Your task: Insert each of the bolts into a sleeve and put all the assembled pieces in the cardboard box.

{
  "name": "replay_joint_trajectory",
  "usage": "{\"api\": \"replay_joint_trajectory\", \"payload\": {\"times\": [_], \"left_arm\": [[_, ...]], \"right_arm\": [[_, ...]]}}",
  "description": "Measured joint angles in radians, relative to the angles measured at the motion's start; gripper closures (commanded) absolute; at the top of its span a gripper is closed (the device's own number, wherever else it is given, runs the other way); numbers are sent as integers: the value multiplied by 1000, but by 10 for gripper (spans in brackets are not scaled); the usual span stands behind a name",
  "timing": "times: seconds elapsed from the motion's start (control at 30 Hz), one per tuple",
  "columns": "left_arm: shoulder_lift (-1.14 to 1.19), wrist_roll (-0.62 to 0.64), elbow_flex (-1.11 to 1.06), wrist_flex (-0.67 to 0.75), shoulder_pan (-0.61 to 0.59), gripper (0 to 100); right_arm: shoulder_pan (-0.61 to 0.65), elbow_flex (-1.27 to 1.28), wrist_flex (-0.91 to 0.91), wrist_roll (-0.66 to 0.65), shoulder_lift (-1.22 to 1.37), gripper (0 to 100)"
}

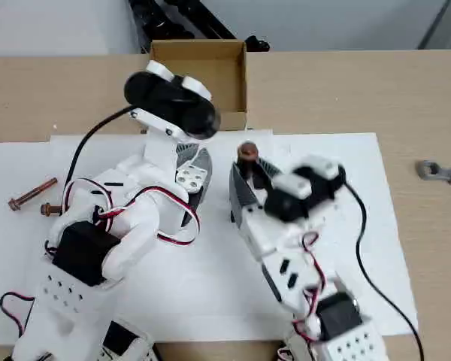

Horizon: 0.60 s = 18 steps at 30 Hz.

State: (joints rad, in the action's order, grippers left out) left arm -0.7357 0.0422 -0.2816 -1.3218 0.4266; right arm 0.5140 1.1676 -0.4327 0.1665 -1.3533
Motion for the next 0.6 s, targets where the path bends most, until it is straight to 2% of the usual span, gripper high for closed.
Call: {"api": "replay_joint_trajectory", "payload": {"times": [0.2,0.43,0.6], "left_arm": [[-2,-44,0,-78,-120,995],[-3,-91,-20,-80,-327,995],[-49,-107,-92,-78,-408,995]], "right_arm": [[-69,-276,54,6,423,996],[-81,-578,104,6,862,996],[-103,-787,173,6,1160,996]]}}
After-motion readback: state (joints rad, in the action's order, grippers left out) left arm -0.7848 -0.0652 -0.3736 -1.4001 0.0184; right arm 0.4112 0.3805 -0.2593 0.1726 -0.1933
